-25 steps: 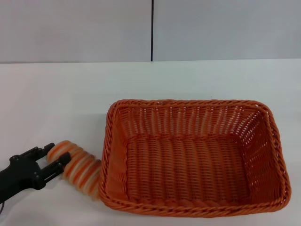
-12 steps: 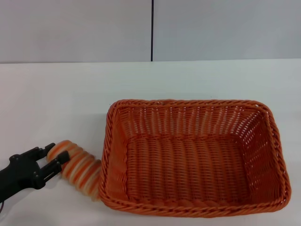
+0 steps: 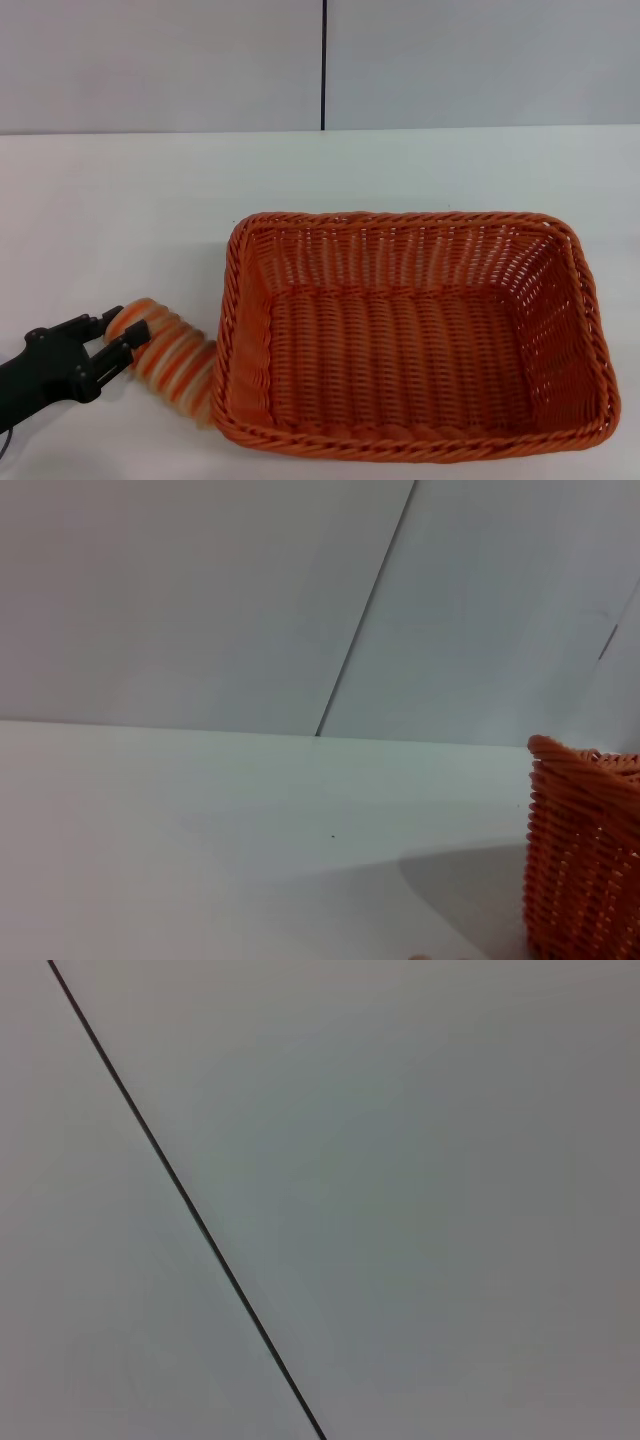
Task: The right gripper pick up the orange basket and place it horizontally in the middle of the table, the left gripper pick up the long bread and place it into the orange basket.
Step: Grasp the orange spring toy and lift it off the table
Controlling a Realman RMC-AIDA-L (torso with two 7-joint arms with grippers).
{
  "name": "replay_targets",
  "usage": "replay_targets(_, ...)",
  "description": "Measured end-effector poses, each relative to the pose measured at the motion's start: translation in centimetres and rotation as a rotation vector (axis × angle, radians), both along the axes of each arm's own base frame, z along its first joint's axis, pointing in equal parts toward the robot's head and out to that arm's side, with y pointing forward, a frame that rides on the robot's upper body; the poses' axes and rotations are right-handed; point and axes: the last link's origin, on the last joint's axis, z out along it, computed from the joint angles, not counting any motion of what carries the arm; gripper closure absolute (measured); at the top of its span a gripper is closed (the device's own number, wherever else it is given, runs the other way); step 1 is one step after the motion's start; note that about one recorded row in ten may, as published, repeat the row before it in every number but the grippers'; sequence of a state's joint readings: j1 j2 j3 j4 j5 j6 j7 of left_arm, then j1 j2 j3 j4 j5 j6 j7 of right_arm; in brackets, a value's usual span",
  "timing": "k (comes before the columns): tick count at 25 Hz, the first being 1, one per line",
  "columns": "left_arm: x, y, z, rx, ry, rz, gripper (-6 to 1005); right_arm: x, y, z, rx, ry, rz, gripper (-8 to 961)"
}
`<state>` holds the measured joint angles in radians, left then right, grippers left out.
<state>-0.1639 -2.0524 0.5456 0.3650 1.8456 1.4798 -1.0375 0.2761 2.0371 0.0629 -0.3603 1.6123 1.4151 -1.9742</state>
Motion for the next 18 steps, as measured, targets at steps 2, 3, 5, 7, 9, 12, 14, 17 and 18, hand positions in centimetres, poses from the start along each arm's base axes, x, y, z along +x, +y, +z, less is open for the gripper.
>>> replay_targets(2, 0.01, 0.01, -0.01, 0.000, 0.000, 0.000, 593, 0.00, 0.00, 0.00, 0.000, 0.000, 0.000, 586)
replay_targets(3, 0.02, 0.00, -0.01, -0.001, 0.000, -0.001, 601, 0.00, 0.00, 0.00, 0.000, 0.000, 0.000, 586)
replay_targets(5, 0.02, 0.00, -0.01, -0.001, 0.000, -0.001, 616, 0.00, 0.00, 0.00, 0.000, 0.000, 0.000, 586)
replay_targets(7, 0.02, 0.00, -0.02, -0.001, -0.001, -0.001, 636, 0.00, 0.00, 0.00, 0.000, 0.000, 0.000, 587)
replay_targets(9, 0.02, 0.00, -0.03, -0.002, -0.001, -0.001, 658, 0.00, 0.00, -0.04, 0.000, 0.002, 0.000, 587)
replay_targets(12, 0.05, 0.01, -0.04, -0.003, -0.001, -0.002, 678, 0.00, 0.01, -0.17, -0.002, 0.007, -0.001, 587)
replay_targets(14, 0.07, 0.03, -0.05, -0.004, -0.001, -0.003, 687, 0.01, 0.01, -0.19, -0.002, 0.008, -0.001, 587)
replay_targets(17, 0.07, 0.03, -0.05, -0.004, -0.001, -0.003, 700, 0.05, 0.01, -0.21, -0.003, 0.009, -0.004, 586)
replay_targets(18, 0.07, 0.03, -0.05, -0.004, -0.001, -0.003, 704, 0.05, 0.01, -0.21, -0.003, 0.009, -0.004, 586)
